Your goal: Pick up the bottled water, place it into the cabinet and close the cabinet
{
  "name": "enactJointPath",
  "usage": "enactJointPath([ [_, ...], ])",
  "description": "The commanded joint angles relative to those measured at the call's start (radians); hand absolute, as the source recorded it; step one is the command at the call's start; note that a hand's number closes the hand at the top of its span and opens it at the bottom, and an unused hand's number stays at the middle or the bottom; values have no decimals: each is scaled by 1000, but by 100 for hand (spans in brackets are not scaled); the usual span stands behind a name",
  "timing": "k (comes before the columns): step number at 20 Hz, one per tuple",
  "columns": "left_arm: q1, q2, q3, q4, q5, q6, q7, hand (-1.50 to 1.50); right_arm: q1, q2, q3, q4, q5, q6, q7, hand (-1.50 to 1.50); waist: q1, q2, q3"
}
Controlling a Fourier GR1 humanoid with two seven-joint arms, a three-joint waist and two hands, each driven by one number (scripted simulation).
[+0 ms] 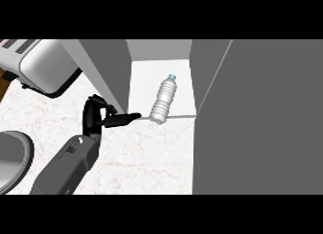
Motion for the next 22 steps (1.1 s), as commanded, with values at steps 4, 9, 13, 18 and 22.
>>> enactJointPath([
  [4,-125,-162,-22,-178,40,-120,-73,-150,6,17,24,-32,-3,-26,32,-150,-2,-22,4],
  [9,-39,-187,-59,-252,89,-238,-107,-150,-7,8,10,-26,3,-22,27,-150,1,-24,4],
  [13,26,-181,-78,-304,89,-306,-143,-150,16,19,22,-41,7,-35,26,-150,11,-26,5],
  [18,108,-192,-175,-483,86,-288,-116,-150,56,3,34,-107,42,-43,56,-150,36,-24,6],
  [22,237,-130,-215,-708,67,-259,-3,150,79,-70,9,-121,32,30,32,-150,49,-25,7],
])
